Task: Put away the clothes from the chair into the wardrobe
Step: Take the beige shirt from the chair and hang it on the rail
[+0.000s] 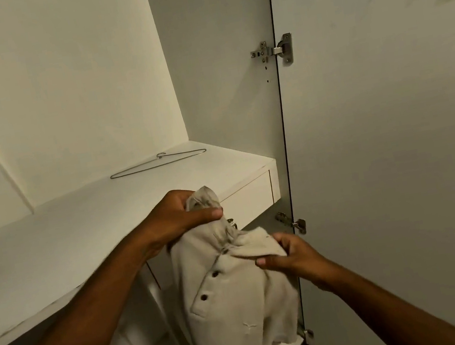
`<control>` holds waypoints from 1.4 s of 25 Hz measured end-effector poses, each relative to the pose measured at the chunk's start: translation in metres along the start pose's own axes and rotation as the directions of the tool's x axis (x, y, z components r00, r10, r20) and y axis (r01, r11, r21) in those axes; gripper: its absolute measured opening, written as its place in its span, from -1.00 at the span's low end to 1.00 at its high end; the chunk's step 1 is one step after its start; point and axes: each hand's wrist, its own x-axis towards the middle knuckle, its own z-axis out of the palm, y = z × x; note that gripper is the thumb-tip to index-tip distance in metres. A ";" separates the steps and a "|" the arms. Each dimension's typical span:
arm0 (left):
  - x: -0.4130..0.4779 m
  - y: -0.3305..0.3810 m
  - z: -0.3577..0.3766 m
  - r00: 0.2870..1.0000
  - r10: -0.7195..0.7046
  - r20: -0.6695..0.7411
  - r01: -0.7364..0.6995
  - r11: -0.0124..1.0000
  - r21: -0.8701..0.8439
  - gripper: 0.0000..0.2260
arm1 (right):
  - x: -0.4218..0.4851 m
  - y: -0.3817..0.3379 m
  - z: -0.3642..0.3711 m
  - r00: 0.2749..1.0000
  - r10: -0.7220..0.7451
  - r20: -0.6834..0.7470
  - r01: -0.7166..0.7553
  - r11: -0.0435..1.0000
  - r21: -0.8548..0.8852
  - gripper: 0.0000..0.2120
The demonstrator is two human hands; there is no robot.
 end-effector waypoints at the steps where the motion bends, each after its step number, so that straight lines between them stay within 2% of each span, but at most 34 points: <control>1: -0.001 -0.007 -0.012 0.999 -0.039 -0.015 0.040 0.996 0.078 -0.57 | 0.001 -0.005 -0.004 1.000 0.009 -0.008 -0.009 1.000 0.026 -0.81; 4: -0.005 -0.033 -0.040 0.995 -0.101 0.018 0.082 0.888 0.453 -0.38 | 0.004 -0.025 -0.017 0.995 0.081 0.053 -0.075 0.992 -0.100 -0.69; 5: -0.005 -0.046 -0.045 0.995 -0.097 0.040 0.064 0.863 0.501 -0.35 | 0.004 -0.035 -0.020 0.989 0.117 0.092 -0.109 0.990 -0.088 -0.68; 7: -0.010 -0.070 -0.049 0.991 -0.100 0.086 0.045 0.870 0.492 -0.52 | 0.000 -0.058 -0.023 0.968 0.178 0.176 -0.161 0.981 -0.105 -0.68; 9: -0.015 -0.093 -0.048 0.993 -0.089 0.083 0.035 0.865 0.501 -0.76 | -0.005 -0.080 -0.023 0.972 0.155 0.179 -0.124 0.977 -0.173 -0.74; 11: -0.026 -0.118 -0.047 0.995 -0.044 -0.089 0.083 0.860 0.504 -0.94 | -0.012 -0.100 -0.025 0.982 0.081 0.170 -0.065 0.993 -0.096 -0.76; 13: -0.042 -0.138 -0.049 0.961 0.007 -0.276 0.099 0.925 0.366 -0.83 | -0.021 -0.119 -0.031 0.988 0.028 0.149 -0.030 0.999 0.012 -0.68; 15: -0.059 -0.141 -0.058 0.939 0.052 -0.339 0.035 0.969 0.243 -0.83 | -0.028 -0.140 -0.035 0.993 -0.031 0.110 0.029 0.999 0.024 -0.66; 17: -0.072 -0.124 -0.073 0.921 0.109 -0.374 -0.032 0.978 0.206 -0.86 | -0.027 -0.159 -0.037 0.994 -0.091 0.057 0.093 0.995 -0.032 -0.68; 21: -0.062 -0.090 -0.123 0.819 0.249 -0.517 -0.119 0.955 0.272 -0.76 | 0.004 -0.182 -0.051 0.983 -0.171 -0.074 0.153 0.967 -0.206 -0.29; 23: -0.049 -0.080 -0.148 0.793 0.302 -0.530 -0.139 0.935 0.326 -0.85 | 0.025 -0.181 -0.057 0.983 -0.159 -0.090 0.133 0.961 -0.243 -0.24; 27: -0.017 -0.072 -0.189 0.771 0.448 -0.453 -0.191 0.841 0.507 -0.95 | 0.072 -0.172 -0.056 0.986 -0.140 -0.092 0.113 0.961 -0.254 -0.24; 30: 0.017 -0.079 -0.214 0.723 0.565 -0.398 -0.134 0.680 0.721 -0.78 | 0.112 -0.178 -0.054 0.977 -0.194 -0.091 0.164 0.950 -0.266 -0.35; 32: 0.058 -0.092 -0.236 0.678 0.615 -0.402 -0.070 0.599 0.798 -0.75 | 0.162 -0.188 -0.052 0.952 -0.262 -0.158 0.213 0.938 -0.272 -0.66; 33: 0.085 -0.100 -0.246 0.660 0.632 -0.407 -0.029 0.562 0.826 -0.73 | 0.194 -0.191 -0.051 0.924 -0.316 -0.217 0.246 0.923 -0.296 -0.81; 35: 0.143 -0.125 -0.265 0.666 0.598 -0.446 0.086 0.532 0.843 -0.68 | 0.273 -0.188 -0.048 0.834 -0.454 -0.313 0.291 0.844 -0.451 -0.93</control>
